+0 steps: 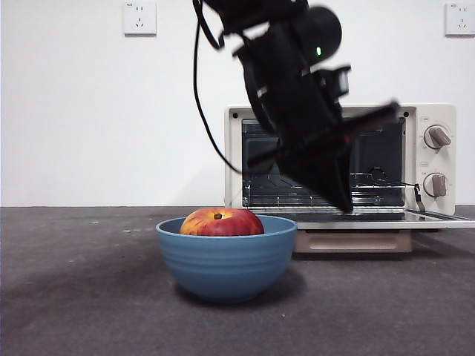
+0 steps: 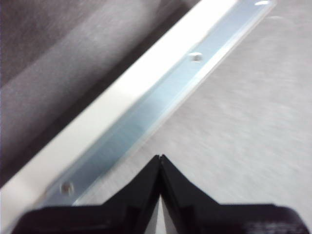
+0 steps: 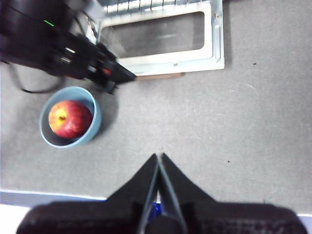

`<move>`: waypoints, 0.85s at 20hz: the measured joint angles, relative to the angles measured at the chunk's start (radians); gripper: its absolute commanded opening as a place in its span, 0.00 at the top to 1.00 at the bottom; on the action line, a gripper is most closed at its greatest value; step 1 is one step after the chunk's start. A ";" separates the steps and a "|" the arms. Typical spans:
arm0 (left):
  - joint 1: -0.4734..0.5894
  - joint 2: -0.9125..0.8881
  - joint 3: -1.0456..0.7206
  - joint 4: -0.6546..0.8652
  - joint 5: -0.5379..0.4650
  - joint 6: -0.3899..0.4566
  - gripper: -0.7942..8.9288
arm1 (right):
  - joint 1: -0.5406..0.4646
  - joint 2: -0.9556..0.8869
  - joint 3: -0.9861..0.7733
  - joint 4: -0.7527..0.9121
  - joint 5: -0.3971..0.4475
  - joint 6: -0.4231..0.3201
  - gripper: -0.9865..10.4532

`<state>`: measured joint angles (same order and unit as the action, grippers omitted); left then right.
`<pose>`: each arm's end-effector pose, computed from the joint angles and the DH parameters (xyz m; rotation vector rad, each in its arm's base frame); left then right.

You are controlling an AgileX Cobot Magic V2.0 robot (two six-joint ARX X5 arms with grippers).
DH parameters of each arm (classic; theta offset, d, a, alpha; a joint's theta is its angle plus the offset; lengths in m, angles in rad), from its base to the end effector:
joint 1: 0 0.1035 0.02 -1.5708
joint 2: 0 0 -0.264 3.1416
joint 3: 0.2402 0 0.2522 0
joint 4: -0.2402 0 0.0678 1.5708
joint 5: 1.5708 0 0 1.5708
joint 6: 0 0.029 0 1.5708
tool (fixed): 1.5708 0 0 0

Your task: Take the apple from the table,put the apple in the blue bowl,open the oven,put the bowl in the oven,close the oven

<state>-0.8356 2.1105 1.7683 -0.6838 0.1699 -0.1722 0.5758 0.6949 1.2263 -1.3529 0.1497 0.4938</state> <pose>0.3026 -0.3419 0.2219 0.2038 1.0789 -0.8193 0.0558 0.0311 0.3778 0.1687 0.8461 0.1999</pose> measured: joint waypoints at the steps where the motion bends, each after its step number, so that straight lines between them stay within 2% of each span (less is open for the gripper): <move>1: -0.003 -0.034 0.000 -0.019 0.005 0.010 0.92 | 0.000 0.018 0.000 0.000 -0.011 -0.010 0.92; 5: -0.006 -0.207 0.000 -0.148 0.002 0.071 0.92 | 0.000 0.131 0.000 0.010 -0.076 -0.058 0.92; 9: -0.001 -0.403 0.000 -0.330 -0.128 0.158 0.92 | 0.000 0.281 0.000 0.176 -0.209 -0.120 0.92; 14: 0.035 -0.655 0.000 -0.480 -0.139 0.184 0.92 | 0.000 0.525 0.000 0.357 -0.343 -0.151 0.91; 15: 0.035 -0.691 0.000 -0.507 -0.140 0.185 0.92 | 0.000 0.572 0.000 0.392 -0.373 -0.151 0.90; 17: 0.034 -0.756 0.000 -0.575 -0.141 0.188 0.92 | 0.015 0.675 0.000 0.458 -0.393 -0.144 0.76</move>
<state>-0.8013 1.3540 1.7683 -1.2591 0.0292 0.0158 0.5907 1.3697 1.2266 -0.8948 -0.2428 0.3500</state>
